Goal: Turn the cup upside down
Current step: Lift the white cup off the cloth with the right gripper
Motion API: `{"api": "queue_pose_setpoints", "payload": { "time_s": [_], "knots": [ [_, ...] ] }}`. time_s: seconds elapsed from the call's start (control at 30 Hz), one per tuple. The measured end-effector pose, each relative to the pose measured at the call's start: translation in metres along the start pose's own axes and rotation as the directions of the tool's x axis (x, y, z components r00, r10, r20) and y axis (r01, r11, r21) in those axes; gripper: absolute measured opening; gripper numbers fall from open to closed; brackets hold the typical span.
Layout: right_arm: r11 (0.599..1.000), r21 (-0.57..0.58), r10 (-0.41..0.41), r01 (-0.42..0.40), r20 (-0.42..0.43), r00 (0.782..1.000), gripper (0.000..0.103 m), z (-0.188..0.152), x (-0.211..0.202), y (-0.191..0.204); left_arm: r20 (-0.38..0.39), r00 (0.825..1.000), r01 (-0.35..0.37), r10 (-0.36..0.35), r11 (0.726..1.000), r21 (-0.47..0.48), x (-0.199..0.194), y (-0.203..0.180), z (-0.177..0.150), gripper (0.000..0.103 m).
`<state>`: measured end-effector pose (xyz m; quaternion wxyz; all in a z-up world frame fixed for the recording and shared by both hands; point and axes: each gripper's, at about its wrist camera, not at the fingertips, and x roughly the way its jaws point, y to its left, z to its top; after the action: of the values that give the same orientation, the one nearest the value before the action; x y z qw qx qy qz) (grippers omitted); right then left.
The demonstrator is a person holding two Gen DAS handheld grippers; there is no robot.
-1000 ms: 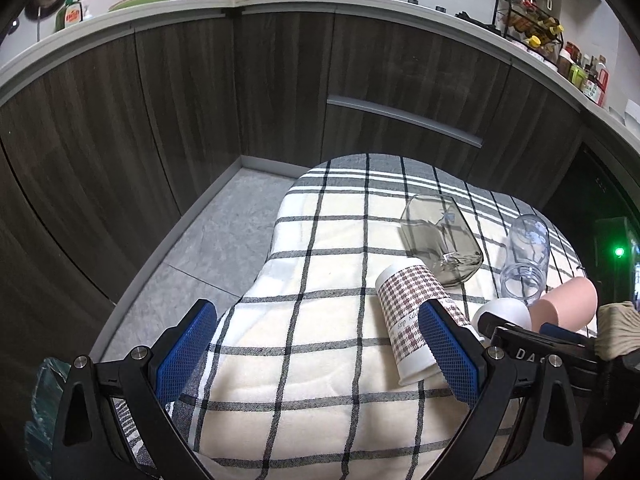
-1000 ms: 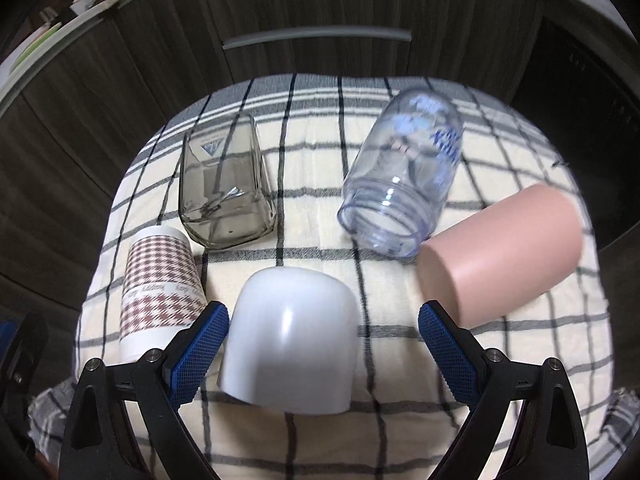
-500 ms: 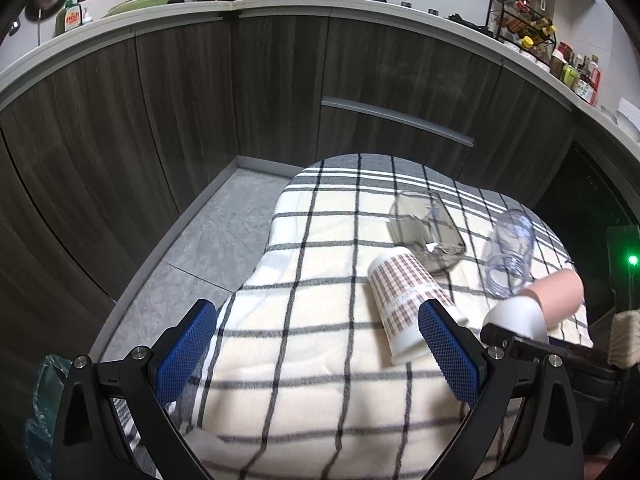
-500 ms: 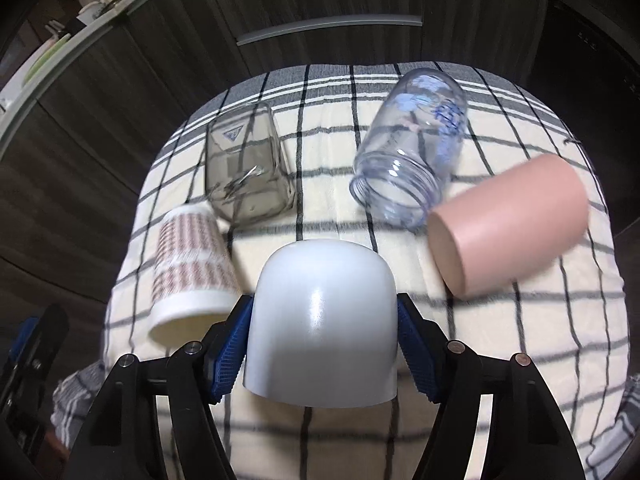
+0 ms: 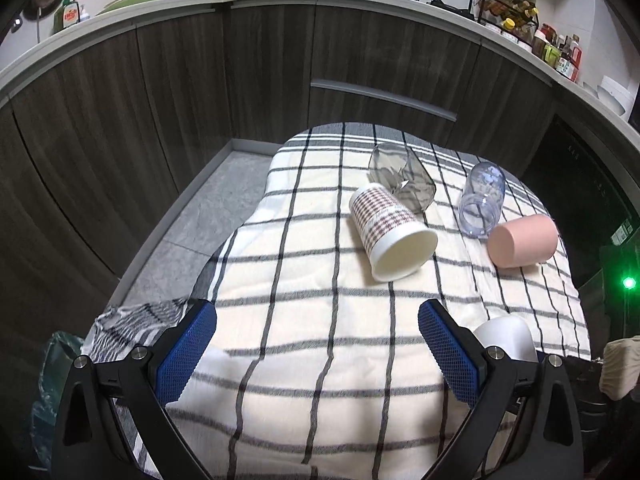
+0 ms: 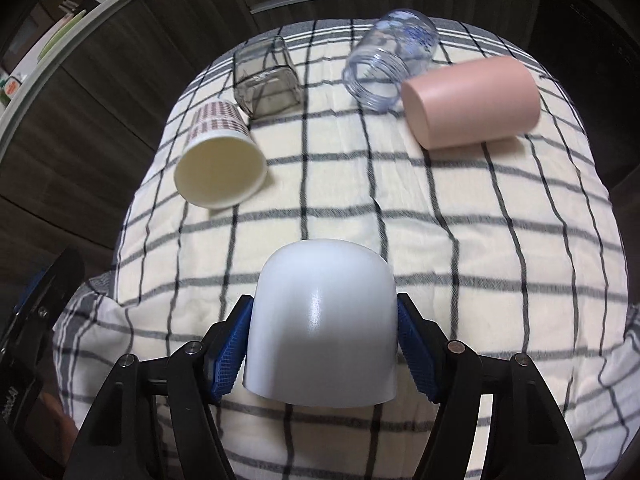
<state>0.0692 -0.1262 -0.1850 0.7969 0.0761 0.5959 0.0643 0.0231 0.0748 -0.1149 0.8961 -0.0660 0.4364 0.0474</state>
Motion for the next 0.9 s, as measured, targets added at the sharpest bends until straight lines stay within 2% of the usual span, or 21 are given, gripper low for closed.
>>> {"api": "queue_pose_setpoints", "payload": {
  "time_s": [0.1, 0.27, 0.3, 0.33, 0.4, 0.63, 0.9],
  "knots": [
    [1.000, 0.012, 0.007, -0.006, -0.031, 0.999, 0.069, -0.008, 0.010, -0.005, 0.000, 1.000, -0.008, 0.008, 1.000, 0.010, -0.001, -0.003, -0.005, 0.103],
    [1.000, 0.011, 0.000, 0.000, -0.036, 0.999, 0.069, -0.010, 0.009, -0.006, -0.008, 1.000, 0.005, -0.005, 1.000, 0.010, -0.003, -0.005, -0.006, 0.103],
    [1.000, 0.016, 0.000, 0.001, -0.039, 0.999, 0.071, -0.011, 0.008, -0.007, -0.003, 1.000, 0.003, -0.003, 1.000, 0.010, -0.004, -0.005, -0.006, 0.103],
    [1.000, 0.021, 0.002, -0.002, -0.036, 0.999, 0.079, -0.011, 0.006, -0.007, 0.000, 1.000, 0.001, -0.001, 1.000, 0.011, -0.004, -0.005, -0.005, 0.103],
    [1.000, 0.023, 0.003, -0.003, -0.010, 1.000, 0.085, -0.009, 0.000, -0.008, 0.002, 1.000, 0.004, -0.004, 1.000, 0.014, -0.006, -0.006, -0.004, 0.103],
    [0.999, 0.029, 0.020, -0.022, 0.075, 0.997, 0.085, -0.007, -0.039, -0.016, 0.007, 1.000, 0.022, -0.022, 0.999, 0.037, -0.016, -0.020, 0.001, 0.103],
    [0.997, 0.051, -0.068, 0.057, 0.246, 0.967, 0.085, -0.006, -0.097, -0.047, -0.069, 0.993, 0.106, -0.099, 0.987, 0.119, -0.013, -0.069, 0.004, 0.103]
  ]
}}
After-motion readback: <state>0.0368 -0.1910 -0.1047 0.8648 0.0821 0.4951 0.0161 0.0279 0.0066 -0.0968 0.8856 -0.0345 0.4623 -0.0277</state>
